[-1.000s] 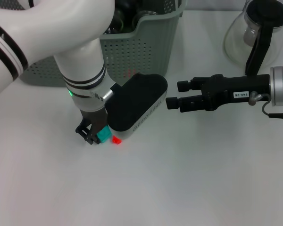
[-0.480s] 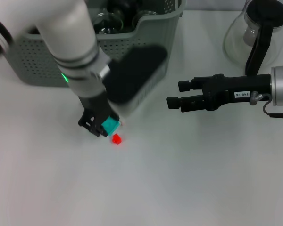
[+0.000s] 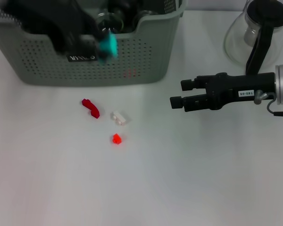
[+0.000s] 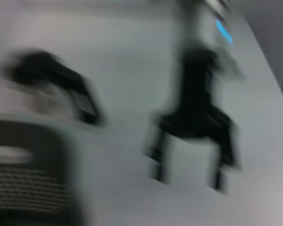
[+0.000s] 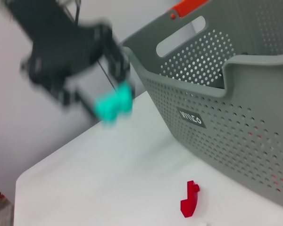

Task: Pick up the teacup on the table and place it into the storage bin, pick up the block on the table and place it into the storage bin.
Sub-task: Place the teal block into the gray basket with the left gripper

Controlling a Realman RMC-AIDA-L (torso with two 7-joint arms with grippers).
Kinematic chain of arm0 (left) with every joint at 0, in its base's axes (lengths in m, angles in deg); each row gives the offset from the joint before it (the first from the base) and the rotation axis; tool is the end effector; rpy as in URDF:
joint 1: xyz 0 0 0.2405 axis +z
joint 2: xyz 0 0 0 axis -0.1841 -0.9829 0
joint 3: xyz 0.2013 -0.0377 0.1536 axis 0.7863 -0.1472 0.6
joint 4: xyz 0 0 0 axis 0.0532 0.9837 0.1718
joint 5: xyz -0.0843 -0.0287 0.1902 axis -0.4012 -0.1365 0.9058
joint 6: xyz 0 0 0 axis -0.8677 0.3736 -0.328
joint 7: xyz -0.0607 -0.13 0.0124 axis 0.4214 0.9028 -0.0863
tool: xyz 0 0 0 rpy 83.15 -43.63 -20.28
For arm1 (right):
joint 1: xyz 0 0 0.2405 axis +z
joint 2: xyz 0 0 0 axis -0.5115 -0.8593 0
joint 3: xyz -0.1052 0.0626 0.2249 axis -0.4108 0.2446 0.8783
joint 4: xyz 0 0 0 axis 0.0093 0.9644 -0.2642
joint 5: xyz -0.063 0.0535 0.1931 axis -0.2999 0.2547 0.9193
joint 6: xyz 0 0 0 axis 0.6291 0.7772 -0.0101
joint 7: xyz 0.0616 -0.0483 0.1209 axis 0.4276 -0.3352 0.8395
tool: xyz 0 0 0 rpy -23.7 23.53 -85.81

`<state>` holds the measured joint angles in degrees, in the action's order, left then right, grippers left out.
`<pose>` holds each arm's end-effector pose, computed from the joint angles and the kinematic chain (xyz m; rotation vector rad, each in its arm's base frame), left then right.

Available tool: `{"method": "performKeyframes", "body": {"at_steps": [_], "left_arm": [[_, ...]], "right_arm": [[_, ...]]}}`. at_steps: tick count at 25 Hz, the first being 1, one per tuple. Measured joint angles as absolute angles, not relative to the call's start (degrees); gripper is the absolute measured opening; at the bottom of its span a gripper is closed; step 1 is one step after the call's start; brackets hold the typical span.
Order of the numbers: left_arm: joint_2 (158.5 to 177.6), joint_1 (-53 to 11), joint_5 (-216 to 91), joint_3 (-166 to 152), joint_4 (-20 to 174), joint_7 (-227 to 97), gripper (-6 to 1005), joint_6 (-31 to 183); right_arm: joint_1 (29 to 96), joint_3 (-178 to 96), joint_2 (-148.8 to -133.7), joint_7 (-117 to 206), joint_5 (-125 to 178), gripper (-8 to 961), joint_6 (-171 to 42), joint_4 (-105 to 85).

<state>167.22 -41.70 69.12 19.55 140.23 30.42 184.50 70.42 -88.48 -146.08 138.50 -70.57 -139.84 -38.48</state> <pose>-0.1511 0.3771 0.1029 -3.0391 -0.2266 -0.0418 0.2132 0.3553 -0.0381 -2.9124 0.8930 0.5767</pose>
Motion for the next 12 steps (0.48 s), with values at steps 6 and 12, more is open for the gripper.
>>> {"method": "performKeyframes", "body": {"at_steps": [6, 12], "left_arm": [[157.96, -39.89, 59.93, 10.59, 135.43, 44.37, 415, 175.22], [158.02, -39.06, 65.17, 19.32, 134.92, 53.81, 418, 156.04]], "right_arm": [[70.83, -88.60, -145.83, 138.03, -70.83, 885, -140.34, -38.60], [71.18, -88.86, -145.96, 136.68, -70.88, 884, -140.39, -38.47]]}}
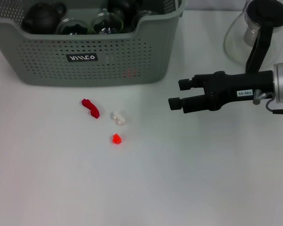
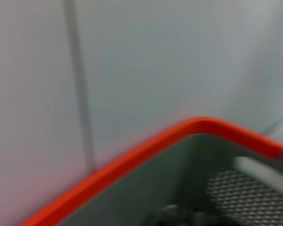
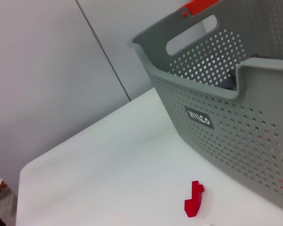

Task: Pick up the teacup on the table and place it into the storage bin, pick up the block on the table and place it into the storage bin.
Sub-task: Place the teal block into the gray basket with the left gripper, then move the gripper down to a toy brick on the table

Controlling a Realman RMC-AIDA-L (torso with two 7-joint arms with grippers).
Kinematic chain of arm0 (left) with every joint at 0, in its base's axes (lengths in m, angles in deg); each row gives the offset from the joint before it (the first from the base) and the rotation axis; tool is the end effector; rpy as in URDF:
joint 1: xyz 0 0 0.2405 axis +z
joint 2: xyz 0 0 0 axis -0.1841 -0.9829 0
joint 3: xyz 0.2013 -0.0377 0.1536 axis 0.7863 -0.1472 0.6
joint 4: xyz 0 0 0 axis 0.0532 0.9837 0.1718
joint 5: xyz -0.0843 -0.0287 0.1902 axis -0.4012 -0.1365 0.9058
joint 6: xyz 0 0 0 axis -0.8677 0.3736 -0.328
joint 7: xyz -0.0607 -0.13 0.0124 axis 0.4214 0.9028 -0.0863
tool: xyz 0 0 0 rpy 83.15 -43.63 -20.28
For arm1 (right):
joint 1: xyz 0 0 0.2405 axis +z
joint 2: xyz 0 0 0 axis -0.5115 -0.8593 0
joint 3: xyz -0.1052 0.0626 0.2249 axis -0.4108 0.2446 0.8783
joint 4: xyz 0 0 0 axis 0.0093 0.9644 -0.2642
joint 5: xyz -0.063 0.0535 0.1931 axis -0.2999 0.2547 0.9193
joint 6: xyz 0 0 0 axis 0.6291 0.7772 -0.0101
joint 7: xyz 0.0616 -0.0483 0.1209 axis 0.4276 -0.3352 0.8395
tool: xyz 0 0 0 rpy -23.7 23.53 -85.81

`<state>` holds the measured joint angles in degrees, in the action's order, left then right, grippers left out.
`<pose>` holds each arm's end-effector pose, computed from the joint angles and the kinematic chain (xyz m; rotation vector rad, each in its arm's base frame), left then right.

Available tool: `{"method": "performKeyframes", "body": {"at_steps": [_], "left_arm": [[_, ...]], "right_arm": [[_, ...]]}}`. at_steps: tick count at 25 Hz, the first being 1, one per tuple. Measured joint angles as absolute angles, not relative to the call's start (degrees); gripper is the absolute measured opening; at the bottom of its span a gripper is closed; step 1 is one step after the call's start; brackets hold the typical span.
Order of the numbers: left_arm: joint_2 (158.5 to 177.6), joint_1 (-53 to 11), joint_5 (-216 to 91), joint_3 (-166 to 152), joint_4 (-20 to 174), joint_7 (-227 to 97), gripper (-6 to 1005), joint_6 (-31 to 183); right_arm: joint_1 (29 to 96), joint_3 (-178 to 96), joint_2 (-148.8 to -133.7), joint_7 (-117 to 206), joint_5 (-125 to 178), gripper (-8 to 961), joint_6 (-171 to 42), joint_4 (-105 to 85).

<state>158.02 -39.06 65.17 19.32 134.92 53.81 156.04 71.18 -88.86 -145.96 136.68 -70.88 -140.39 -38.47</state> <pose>-0.1863 0.4464 0.1812 -2.3818 -0.7610 -0.2029 0.2090 0.3563 -0.0384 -2.9451 0.8227 0.5631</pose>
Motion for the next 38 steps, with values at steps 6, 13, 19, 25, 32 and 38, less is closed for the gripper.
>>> {"method": "performKeyframes", "body": {"at_steps": [6, 13, 19, 25, 32, 38], "left_arm": [[160.68, -38.69, 68.35, 23.14, 134.31, 56.42, 468, 145.21], [160.71, -36.52, 61.86, 21.91, 137.32, 55.13, 715, 156.88], [162.60, -28.88, 40.90, 18.73, 135.31, 44.10, 836, 176.52], [167.48, -21.49, 37.04, 21.31, 133.01, 30.50, 924, 184.73], [168.07, -17.58, 37.67, 23.01, 121.42, 19.50, 948, 183.48], [166.03, -17.19, 37.83, 21.15, 114.40, 15.28, 948, 182.39]], "right_arm": [[71.18, -88.92, -146.18, 135.64, -70.93, 884, -141.11, -38.38], [70.89, -90.15, -145.75, 134.08, -71.06, 885, -142.40, -38.51], [71.52, -90.59, -145.56, 131.22, -72.64, 885, -143.84, -38.67], [72.71, -92.78, -145.88, 127.49, -73.12, 885, -143.74, -38.71], [76.27, -95.66, -147.83, 127.33, -73.85, 884, -137.55, -37.84], [81.03, -102.34, -149.43, 131.96, -72.78, 884, -127.15, -32.62]]}}
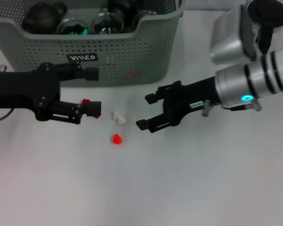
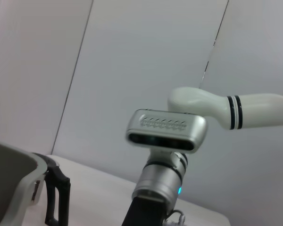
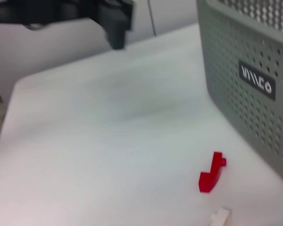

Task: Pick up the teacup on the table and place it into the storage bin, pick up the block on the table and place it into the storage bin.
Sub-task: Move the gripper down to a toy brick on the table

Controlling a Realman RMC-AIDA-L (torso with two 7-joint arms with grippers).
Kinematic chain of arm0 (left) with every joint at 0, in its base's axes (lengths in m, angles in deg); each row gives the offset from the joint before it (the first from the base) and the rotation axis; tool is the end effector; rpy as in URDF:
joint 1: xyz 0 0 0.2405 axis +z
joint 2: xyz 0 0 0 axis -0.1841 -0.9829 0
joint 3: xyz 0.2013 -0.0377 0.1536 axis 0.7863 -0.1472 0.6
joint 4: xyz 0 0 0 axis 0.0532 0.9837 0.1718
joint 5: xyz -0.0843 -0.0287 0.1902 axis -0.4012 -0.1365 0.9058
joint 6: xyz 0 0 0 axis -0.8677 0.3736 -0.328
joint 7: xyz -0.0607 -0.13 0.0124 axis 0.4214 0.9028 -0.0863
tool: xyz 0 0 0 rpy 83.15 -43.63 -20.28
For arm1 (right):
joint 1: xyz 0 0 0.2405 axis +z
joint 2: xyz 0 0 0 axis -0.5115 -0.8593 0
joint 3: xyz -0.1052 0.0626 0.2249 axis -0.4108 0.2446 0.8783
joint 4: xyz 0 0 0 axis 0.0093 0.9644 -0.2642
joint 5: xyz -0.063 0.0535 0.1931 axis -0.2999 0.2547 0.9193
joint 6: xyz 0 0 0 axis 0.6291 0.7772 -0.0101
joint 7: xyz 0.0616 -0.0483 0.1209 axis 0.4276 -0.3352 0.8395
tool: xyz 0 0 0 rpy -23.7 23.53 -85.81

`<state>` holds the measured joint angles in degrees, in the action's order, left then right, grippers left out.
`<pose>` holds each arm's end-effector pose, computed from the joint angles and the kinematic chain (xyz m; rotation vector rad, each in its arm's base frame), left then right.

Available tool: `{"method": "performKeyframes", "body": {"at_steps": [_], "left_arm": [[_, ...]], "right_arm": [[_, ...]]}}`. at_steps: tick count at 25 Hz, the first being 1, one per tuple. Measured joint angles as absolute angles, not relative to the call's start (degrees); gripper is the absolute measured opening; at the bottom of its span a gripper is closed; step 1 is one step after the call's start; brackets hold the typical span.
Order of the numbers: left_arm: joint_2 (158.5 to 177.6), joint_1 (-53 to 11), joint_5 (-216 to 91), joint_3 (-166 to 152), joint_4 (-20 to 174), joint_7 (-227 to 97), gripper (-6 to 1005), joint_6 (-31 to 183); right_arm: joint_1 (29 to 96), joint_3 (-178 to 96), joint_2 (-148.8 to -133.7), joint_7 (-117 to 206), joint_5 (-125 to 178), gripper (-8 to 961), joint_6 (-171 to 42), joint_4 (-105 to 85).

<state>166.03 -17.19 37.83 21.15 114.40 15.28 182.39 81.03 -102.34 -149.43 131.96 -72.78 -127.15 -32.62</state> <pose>-0.2616 0.2870 0.0635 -2.8817 -0.5371 -0.9863 0.1697 0.3666 -0.1020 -3.0827 0.4725 0.2221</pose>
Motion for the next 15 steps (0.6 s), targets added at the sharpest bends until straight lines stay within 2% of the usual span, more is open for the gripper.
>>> {"method": "performKeyframes", "body": {"at_steps": [5, 15], "left_arm": [[165.44, -16.79, 40.23, 21.21, 114.40, 13.88, 948, 182.05], [165.10, -16.74, 41.29, 21.53, 113.94, 13.26, 948, 180.43]], "right_arm": [[84.64, -103.98, -149.62, 132.42, -70.82, 884, -122.29, -26.87], [85.48, -113.60, -150.14, 131.77, -60.84, 884, -117.48, -25.40]]}}
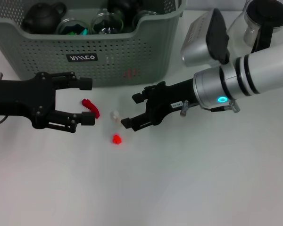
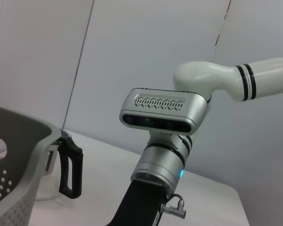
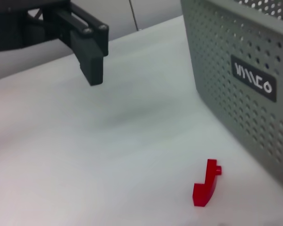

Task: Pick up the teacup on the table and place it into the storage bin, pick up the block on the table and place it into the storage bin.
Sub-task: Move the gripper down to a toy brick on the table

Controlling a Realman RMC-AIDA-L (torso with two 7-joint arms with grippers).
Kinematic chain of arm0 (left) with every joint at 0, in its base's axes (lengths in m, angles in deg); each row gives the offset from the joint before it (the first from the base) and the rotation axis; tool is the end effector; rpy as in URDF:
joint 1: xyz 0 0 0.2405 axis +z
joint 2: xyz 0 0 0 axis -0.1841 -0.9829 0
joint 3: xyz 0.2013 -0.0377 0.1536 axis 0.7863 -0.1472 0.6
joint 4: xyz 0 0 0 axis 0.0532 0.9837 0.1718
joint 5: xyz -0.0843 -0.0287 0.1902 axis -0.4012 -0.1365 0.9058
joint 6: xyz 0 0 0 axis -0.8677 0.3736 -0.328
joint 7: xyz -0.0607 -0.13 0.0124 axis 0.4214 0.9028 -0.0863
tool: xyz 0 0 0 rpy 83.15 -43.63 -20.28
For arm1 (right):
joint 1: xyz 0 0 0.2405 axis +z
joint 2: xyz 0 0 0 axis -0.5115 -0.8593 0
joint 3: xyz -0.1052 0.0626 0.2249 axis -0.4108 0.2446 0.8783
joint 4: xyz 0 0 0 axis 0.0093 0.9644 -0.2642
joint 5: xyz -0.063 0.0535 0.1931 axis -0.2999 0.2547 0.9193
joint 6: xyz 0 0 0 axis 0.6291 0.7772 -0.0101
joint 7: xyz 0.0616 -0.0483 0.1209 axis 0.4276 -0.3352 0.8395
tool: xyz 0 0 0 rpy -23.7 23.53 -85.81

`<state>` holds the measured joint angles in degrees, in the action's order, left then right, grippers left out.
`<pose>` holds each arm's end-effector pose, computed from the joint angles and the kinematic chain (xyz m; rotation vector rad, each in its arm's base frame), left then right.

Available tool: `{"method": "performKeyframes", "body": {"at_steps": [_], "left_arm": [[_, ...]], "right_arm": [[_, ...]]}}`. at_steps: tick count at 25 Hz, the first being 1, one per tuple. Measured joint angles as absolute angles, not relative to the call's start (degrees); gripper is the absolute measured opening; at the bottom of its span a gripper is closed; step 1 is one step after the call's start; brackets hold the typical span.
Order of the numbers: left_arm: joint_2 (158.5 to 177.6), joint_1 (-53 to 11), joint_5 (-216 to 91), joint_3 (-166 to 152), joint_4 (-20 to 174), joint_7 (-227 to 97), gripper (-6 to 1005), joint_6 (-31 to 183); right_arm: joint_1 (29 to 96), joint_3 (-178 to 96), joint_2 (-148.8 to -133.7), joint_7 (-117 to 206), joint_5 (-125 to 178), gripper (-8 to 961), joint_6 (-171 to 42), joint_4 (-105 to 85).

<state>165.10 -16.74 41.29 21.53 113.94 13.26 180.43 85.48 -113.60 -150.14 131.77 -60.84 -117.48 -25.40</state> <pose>-0.2744 0.2858 0.0624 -2.8994 -0.5455 -0.8679 0.1569 0.3695 -0.1307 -3.0448 0.5034 0.1954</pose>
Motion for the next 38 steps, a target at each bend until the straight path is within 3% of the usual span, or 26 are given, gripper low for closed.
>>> {"method": "performKeyframes", "body": {"at_steps": [17, 31, 38], "left_arm": [[165.58, -17.17, 41.30, 21.52, 113.86, 13.30, 948, 179.01], [165.72, -17.67, 41.30, 21.47, 113.87, 13.38, 948, 178.26], [165.72, -17.86, 41.30, 21.52, 113.86, 13.39, 948, 178.00]], "right_arm": [[84.93, -138.09, -150.29, 130.85, -42.39, 885, -103.83, -28.58], [84.82, -143.14, -150.29, 131.17, -38.98, 865, -100.05, -30.12], [84.52, -144.86, -150.29, 131.26, -37.01, 628, -99.39, -30.21]]}}
